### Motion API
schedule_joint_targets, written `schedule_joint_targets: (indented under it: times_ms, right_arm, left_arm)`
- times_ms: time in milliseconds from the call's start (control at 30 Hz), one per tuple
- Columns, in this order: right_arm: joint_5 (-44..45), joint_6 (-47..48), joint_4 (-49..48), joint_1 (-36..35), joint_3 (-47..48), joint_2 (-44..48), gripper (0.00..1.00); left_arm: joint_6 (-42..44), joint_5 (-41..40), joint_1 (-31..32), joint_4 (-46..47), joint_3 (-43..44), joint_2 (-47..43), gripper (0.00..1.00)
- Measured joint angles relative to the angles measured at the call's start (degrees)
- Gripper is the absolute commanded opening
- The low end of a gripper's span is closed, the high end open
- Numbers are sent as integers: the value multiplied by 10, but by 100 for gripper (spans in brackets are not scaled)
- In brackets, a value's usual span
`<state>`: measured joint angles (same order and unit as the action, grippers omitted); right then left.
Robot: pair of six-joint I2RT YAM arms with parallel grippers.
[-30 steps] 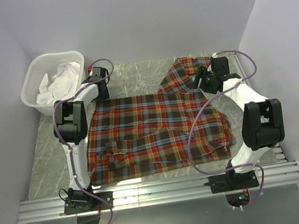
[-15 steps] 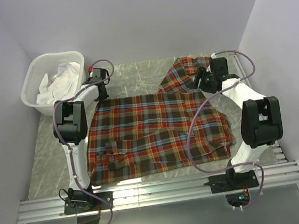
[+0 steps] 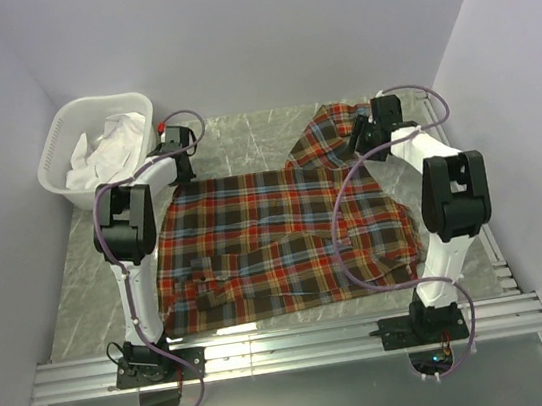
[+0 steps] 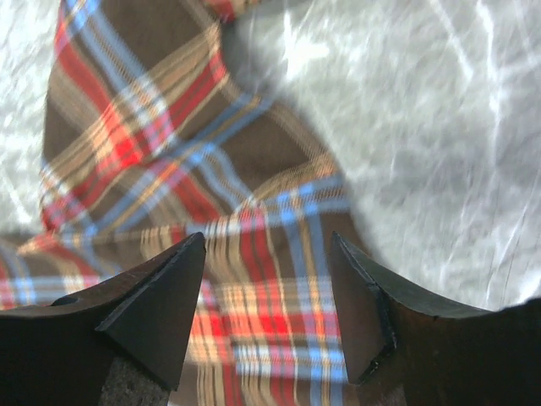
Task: Fold and stack the long sleeve shirts
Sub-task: Fold the shirt
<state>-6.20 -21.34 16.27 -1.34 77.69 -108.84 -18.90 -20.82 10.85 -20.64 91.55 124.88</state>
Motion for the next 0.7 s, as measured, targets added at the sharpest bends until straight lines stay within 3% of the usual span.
schedule_joint_targets:
  times_ms: [367,700]
  right_arm:
    - [53,-2,75,-1,121,-109,61]
    - [62,10,133,-8,172,-158,61]
  left_arm:
    - [0,0,-1,-2,-4,-3,1]
    - [0,0,-3,-1,-7,-5,1]
